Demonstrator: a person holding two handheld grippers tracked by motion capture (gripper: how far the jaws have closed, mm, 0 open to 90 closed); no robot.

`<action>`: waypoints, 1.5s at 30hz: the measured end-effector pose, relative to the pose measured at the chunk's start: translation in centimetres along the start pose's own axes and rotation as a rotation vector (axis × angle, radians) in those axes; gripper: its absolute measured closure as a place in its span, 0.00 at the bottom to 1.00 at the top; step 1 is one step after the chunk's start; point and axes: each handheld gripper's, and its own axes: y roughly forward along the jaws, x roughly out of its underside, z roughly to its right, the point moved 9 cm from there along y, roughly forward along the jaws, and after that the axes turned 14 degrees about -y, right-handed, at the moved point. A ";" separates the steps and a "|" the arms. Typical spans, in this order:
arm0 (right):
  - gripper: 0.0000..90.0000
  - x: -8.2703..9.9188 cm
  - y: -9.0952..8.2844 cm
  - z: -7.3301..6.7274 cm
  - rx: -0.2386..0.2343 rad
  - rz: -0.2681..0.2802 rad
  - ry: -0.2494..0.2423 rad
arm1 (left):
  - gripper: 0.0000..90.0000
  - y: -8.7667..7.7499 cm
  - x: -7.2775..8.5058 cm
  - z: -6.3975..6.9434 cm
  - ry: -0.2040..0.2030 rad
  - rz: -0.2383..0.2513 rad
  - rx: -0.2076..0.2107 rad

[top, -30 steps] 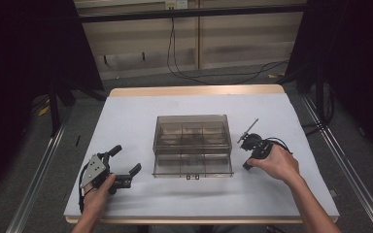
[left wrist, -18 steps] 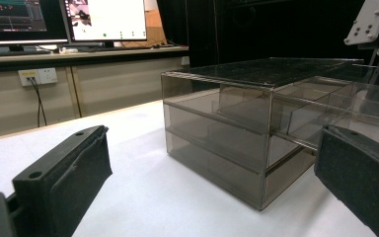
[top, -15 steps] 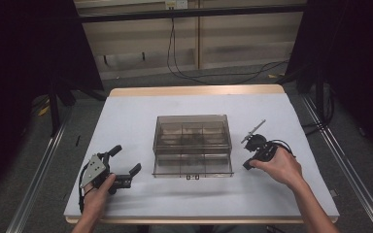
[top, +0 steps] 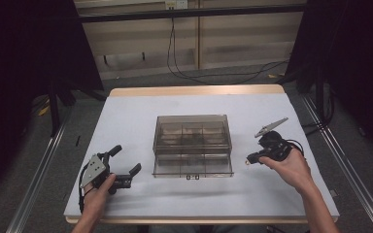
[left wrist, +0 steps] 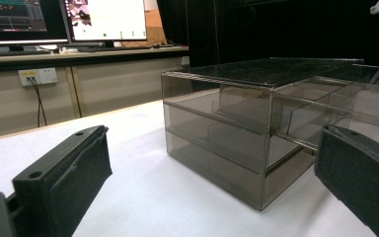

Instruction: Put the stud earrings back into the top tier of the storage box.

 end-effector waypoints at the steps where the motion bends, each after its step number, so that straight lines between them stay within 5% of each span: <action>1: 0.95 0.0 -0.3 0.0 0.003 0.021 0.001 | 0.01 0.0 0.0 0.0 0.000 0.000 0.000; 13: 0.95 -1.4 -3.3 -0.7 0.006 0.200 -0.015 | 0.01 0.0 0.0 0.0 0.001 0.000 0.001; 29: 0.95 -4.6 -5.2 -3.4 -0.042 0.316 -0.123 | 0.01 0.0 0.0 0.0 0.000 -0.001 0.001; 35: 0.95 -6.1 -5.5 -5.0 -0.075 0.325 -0.182 | 0.01 0.0 0.0 0.0 -0.004 -0.002 0.004; 43: 0.95 -8.1 -4.4 -6.5 -0.093 0.273 -0.250 | 0.01 0.0 0.0 0.0 -0.002 -0.003 0.003; 45: 0.95 -8.8 -3.5 -6.7 -0.096 0.219 -0.268 | 0.01 0.0 0.0 0.0 -0.003 -0.002 0.003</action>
